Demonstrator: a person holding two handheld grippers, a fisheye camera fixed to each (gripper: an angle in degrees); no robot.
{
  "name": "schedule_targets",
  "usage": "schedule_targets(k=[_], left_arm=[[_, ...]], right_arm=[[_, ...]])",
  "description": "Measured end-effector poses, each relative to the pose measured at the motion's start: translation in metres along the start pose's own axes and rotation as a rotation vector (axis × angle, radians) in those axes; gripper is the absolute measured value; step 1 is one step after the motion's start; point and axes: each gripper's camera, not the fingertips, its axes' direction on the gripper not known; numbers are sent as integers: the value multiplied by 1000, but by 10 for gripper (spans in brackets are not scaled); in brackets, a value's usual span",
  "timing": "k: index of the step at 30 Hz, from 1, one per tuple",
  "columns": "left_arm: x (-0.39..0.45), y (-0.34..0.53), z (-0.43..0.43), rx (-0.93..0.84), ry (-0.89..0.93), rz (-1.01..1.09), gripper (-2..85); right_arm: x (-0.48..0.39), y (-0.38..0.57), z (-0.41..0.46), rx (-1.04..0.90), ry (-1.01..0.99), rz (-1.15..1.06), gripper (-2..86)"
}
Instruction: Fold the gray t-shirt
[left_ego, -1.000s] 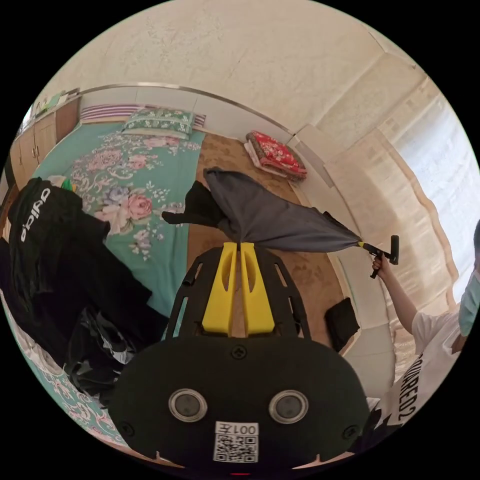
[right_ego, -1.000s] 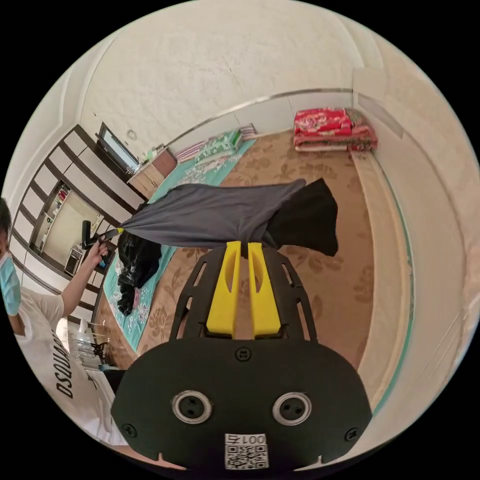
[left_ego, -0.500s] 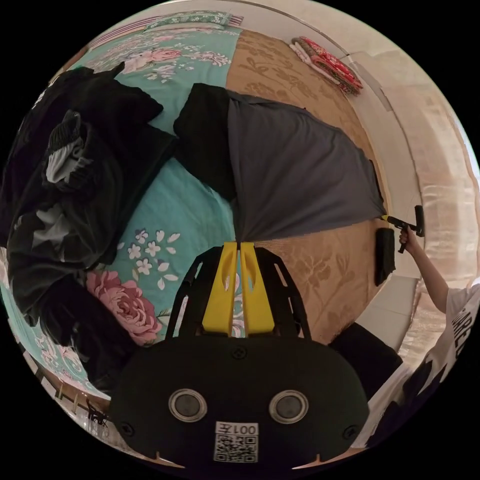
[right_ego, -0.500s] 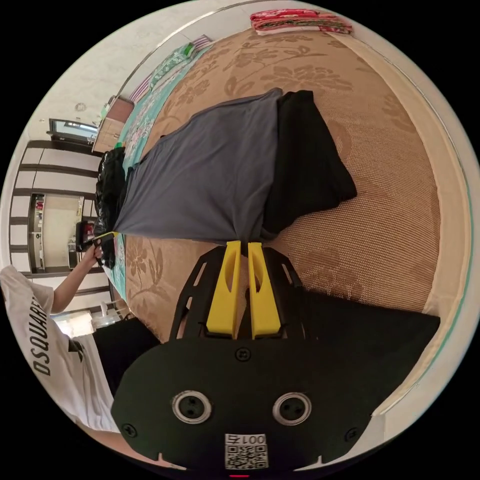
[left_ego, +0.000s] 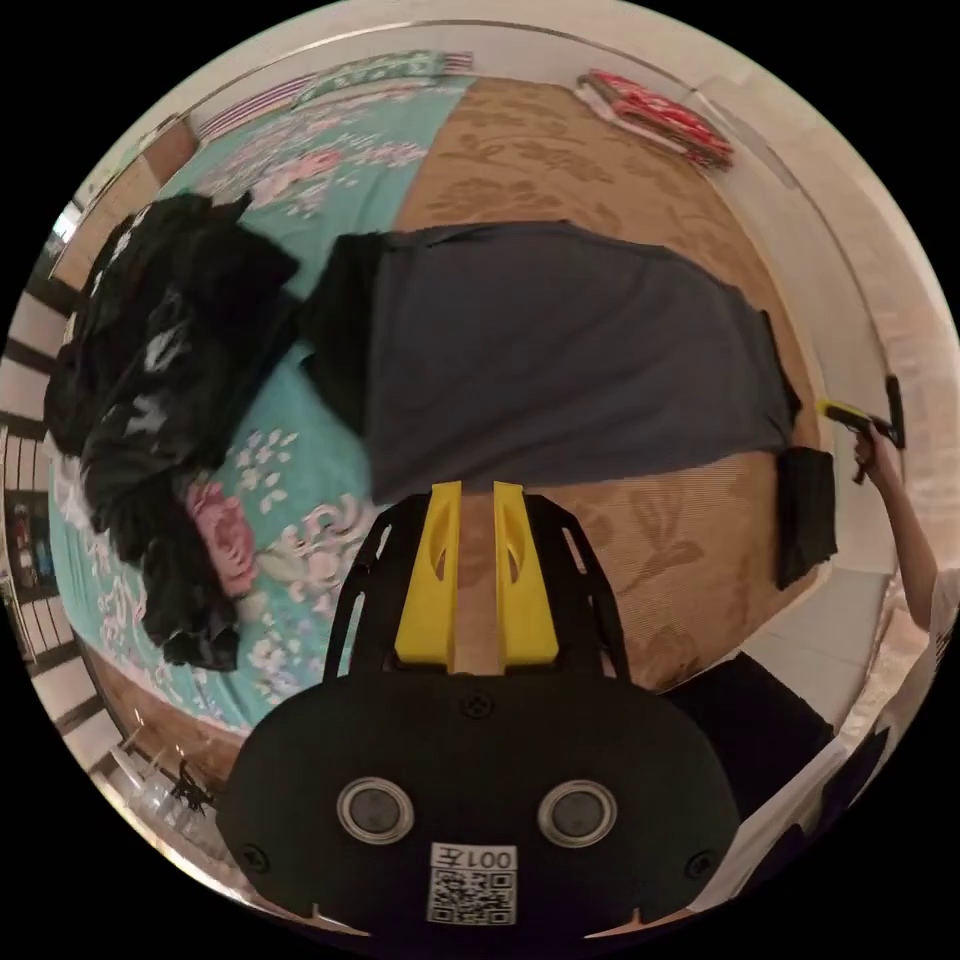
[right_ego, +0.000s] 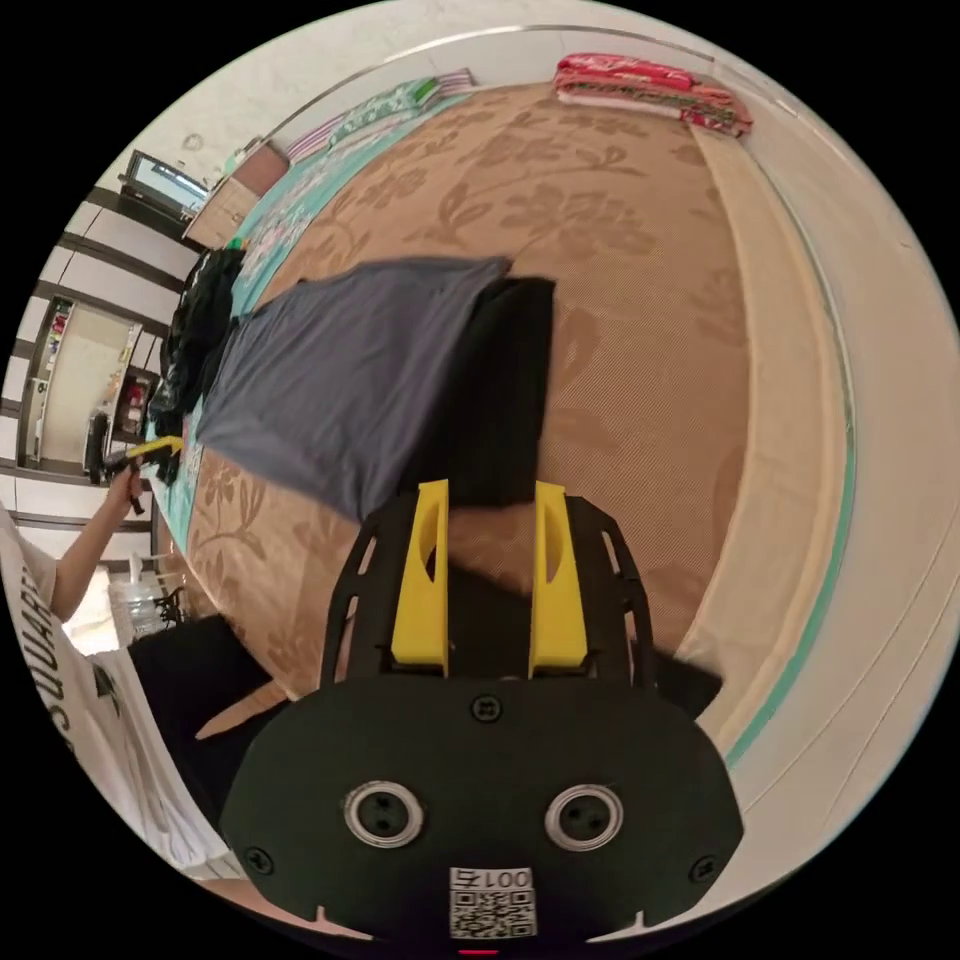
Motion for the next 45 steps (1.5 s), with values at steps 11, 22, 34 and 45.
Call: schedule_targets(k=[11,22,34,45], left_arm=[[444,-129,133,-10,385,588,31],[606,-129,188,-56,161,592,-2],[708,-109,216,-57,235,599,-3],[806,-68,222,124,-19,703,89]], right_arm=[[55,-129,48,8,-14,24,58],[142,-90,-1,176,-202,129,13],[162,-84,3,153,18,41,11],[200,-83,13,101,-39,62,12]])
